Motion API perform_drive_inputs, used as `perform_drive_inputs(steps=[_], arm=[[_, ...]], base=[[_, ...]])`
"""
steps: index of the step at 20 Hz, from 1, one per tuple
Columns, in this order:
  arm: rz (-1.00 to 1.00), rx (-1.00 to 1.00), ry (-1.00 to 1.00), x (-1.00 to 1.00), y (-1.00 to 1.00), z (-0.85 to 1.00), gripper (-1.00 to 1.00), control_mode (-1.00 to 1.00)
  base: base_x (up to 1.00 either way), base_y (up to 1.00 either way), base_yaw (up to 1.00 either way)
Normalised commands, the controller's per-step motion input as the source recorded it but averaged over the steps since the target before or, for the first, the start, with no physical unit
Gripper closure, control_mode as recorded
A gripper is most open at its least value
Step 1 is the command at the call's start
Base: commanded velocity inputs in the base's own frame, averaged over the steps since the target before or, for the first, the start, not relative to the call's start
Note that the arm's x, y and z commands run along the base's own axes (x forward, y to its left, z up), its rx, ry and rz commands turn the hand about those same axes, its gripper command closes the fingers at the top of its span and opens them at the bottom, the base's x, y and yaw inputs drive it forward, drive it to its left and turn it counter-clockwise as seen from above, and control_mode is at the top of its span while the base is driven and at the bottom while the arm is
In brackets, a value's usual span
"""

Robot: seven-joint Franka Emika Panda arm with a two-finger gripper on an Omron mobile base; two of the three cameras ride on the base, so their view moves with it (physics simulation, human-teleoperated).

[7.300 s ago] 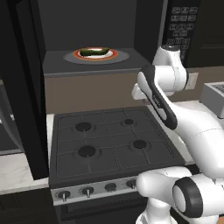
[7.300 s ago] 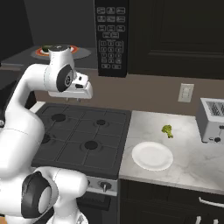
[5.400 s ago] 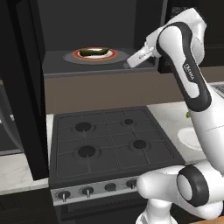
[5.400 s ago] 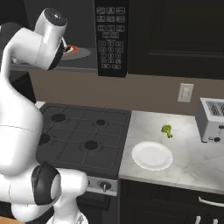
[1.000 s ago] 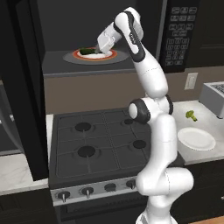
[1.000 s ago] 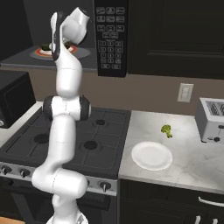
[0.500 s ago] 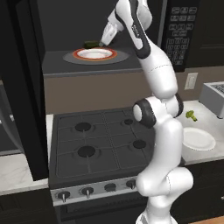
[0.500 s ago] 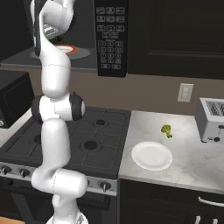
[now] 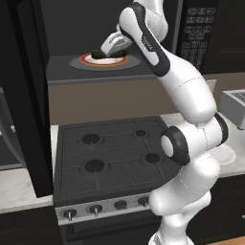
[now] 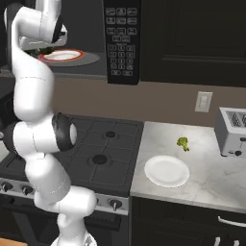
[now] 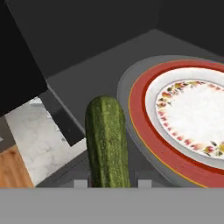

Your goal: Pick the squash from the microwave and place it on plate located on the counter.

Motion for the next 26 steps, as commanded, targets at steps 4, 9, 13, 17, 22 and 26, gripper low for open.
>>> perform_drive_inputs(steps=[4, 9, 13, 17, 22, 26], arm=[[-0.44, 0.25, -0.23, -0.2, 0.11, -0.64, 1.0, -1.0], [-0.51, 0.25, -0.09, -0.63, -0.27, -0.04, 1.0, -1.0], [-0.5, 0.2, 0.0, -0.71, -0.78, 0.11, 1.0, -1.0], [-0.38, 0.11, 0.01, -0.55, -1.0, 0.1, 1.0, -1.0], [-0.28, 0.12, 0.16, -0.33, -1.0, -0.08, 1.0, -1.0], [-0.19, 0.16, 0.15, -0.05, -1.0, -0.32, 1.0, -1.0]], base=[[0.0, 0.0, 0.0], [0.0, 0.0, 0.0], [0.0, 0.0, 0.0], [0.0, 0.0, 0.0], [0.0, 0.0, 0.0], [0.0, 0.0, 0.0]])
